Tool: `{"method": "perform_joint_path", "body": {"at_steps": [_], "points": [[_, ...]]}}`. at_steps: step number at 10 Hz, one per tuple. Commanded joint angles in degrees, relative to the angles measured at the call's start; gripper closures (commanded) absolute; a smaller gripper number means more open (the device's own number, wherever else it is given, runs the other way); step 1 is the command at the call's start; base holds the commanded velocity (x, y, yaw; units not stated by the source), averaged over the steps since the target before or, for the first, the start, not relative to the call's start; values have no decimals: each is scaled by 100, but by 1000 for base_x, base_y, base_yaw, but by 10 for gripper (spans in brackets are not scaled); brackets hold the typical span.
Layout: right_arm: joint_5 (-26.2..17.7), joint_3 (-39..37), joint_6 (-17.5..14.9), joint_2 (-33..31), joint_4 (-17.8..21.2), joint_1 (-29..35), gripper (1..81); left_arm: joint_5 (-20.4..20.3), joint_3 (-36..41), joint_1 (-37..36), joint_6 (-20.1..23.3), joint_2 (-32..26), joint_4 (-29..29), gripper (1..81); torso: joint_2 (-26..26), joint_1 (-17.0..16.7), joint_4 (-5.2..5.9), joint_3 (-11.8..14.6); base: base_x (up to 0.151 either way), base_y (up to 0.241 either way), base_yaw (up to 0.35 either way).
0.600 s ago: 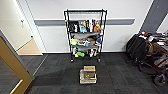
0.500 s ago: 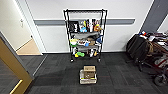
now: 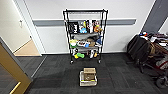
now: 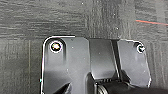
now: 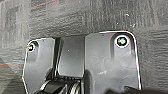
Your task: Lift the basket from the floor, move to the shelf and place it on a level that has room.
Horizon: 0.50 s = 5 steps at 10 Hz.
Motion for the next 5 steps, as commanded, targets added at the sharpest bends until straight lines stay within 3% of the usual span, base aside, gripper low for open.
{"method": "perform_joint_path", "body": {"at_steps": [1,3,5], "points": [[-55,32,22,-86,176,288,10,275,66,-239,-18,-110,-25,10,0,0,0,0,103,0,0],[265,32,14,-96,257,322,10,71,66,-238,-18,-66,-7,10,0,0,0,0,124,0,0],[265,14,14,-104,266,375,10,63,39,-283,-18,-31,2,10,0,-2,0,0,147,0,0]]}}
